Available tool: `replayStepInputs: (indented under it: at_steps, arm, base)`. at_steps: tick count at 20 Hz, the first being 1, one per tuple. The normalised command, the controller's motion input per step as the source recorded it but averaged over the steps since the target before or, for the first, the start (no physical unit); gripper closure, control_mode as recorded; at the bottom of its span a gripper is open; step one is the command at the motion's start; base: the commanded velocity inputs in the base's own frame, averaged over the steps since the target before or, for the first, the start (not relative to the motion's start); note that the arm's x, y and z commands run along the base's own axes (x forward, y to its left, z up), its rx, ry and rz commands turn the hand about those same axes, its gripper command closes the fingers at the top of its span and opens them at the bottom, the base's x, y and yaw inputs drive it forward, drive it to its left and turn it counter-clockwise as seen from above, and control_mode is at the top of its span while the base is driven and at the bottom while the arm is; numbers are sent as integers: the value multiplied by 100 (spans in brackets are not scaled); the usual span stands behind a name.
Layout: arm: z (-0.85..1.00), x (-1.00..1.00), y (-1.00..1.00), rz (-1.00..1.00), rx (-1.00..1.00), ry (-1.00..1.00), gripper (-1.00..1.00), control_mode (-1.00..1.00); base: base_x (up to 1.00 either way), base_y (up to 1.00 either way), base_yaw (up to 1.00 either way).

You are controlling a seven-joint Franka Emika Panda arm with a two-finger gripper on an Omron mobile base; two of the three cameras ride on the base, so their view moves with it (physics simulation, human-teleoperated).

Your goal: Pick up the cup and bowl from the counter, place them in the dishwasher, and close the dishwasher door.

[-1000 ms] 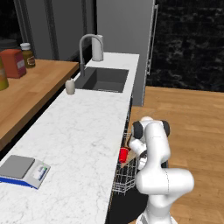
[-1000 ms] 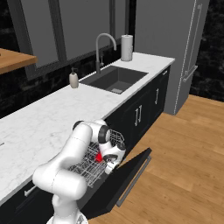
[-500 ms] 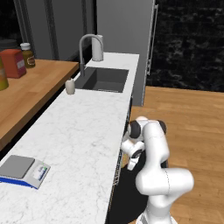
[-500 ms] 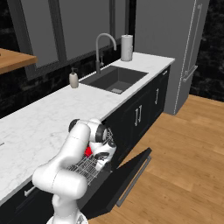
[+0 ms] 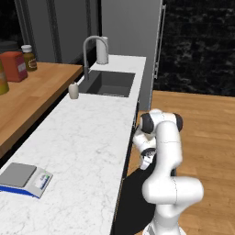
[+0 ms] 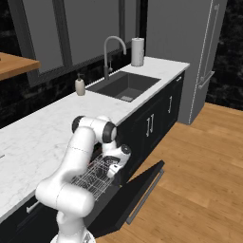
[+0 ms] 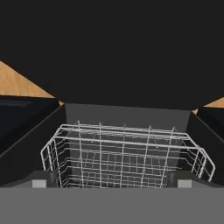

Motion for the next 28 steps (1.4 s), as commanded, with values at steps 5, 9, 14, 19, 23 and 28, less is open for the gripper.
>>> replayStepInputs:
  at_steps: [5, 9, 14, 19, 23, 28]
  arm:
    - [100, -61, -58, 0, 0, -28, -100, -100]
    - [100, -54, -69, 0, 2, -20, -100, -100]
    - [100, -52, -79, 0, 2, -10, -100, -100]
    - [100, -34, -85, 0, 0, 0, -100, -100]
    - [100, -17, -91, -5, 0, 11, -100, -100]
    - [60, -27, -97, -9, 0, 19, -100, -100]
  base:
    - [0, 0, 0]
    - [0, 0, 0]
    - [0, 0, 0]
    - [0, 0, 0]
    - [0, 0, 0]
    - [0, 0, 0]
